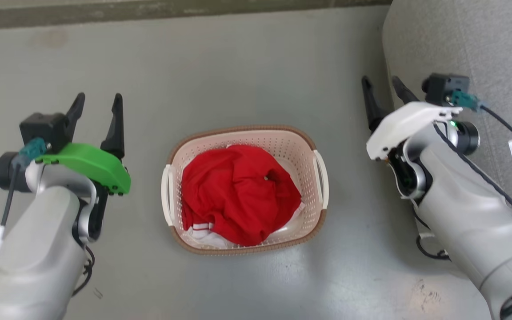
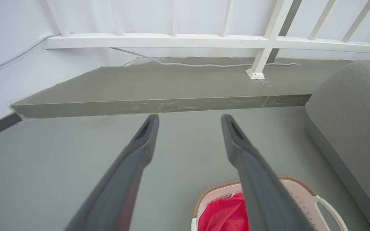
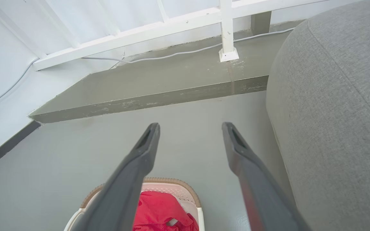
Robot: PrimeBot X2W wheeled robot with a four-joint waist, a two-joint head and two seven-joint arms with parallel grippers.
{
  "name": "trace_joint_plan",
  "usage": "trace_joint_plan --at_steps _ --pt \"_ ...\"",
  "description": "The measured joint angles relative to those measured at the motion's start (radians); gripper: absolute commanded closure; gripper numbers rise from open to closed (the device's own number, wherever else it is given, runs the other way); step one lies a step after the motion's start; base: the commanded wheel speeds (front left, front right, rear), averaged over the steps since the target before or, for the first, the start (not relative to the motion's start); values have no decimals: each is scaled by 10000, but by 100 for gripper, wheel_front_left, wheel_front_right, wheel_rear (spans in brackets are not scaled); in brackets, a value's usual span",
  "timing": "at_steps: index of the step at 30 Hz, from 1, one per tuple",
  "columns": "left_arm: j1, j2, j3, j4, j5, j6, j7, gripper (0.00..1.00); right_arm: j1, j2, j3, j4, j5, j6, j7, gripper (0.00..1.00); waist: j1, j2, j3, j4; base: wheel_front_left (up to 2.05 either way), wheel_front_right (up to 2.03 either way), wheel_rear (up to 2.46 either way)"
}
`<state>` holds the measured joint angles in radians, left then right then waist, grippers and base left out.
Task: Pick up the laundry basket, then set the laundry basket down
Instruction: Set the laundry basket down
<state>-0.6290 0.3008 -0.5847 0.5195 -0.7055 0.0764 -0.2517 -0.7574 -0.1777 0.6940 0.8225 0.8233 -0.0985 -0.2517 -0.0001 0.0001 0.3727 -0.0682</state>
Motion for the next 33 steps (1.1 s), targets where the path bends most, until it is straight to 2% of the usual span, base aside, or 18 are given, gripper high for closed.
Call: trace_joint_plan --at_steps 15,23,33 --pt "2397 119 842 -2102 1229 389 0 0 1951 -686 -1011 -2209 -1712 -265 -2 0 0 0 -1262 100 0 0 0" --pt "3427 180 1099 -2738 1735 431 0 0 2838 -865 -1149 -2711 -2441 -268 -2 0 0 0 -1880 155 0 0 0" --pt "4695 240 1753 -3022 1946 470 0 0 3902 -1032 -1958 -2861 -3074 -268 -2 0 0 0 -2468 47 0 0 0"
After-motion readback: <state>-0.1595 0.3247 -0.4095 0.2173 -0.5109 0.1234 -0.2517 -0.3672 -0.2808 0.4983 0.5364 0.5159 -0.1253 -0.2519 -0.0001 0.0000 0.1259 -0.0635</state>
